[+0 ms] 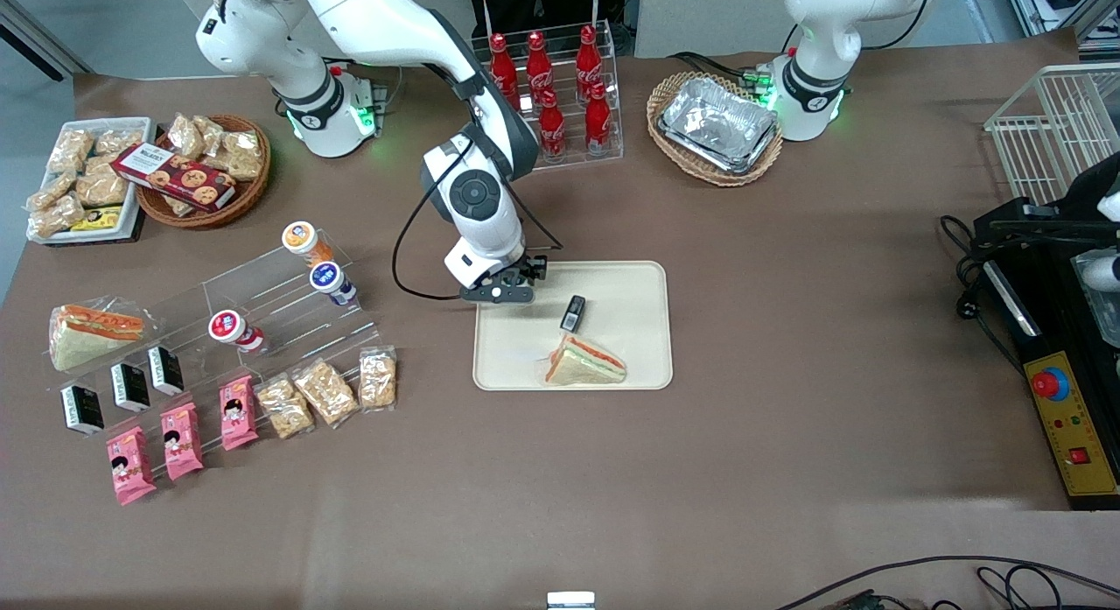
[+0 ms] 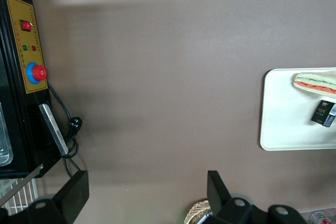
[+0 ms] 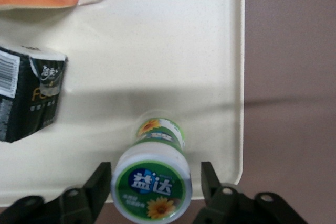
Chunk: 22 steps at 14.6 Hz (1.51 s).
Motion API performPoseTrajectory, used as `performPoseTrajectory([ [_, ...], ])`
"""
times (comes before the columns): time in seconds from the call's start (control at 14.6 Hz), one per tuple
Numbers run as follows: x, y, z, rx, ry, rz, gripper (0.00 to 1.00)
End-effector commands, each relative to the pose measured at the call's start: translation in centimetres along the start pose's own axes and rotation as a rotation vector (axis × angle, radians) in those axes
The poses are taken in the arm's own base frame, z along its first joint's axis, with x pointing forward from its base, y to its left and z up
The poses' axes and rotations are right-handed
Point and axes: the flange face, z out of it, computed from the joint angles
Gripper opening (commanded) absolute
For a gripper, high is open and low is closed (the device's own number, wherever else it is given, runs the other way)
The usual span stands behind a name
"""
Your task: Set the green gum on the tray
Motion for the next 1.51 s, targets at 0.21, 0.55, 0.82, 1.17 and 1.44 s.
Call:
performPoseTrajectory([
  [0.21, 4.6, 5.4, -9.7, 0.08, -0.065, -0.063, 1.0],
  [0.55, 7.6, 13.0, -21.2, 0.07, -0.041, -0.094, 1.0],
  [0.82, 9.1, 18.5, -28.9, 0.051, -0.032, -0.122, 1.0],
  [1.17, 10.8, 28.1, -36.5, 0.023, -0.05, -0.218, 1.0],
  [1.44, 11.9, 35.2, -39.7, 0.029, -0.039, -0.253, 1.0],
])
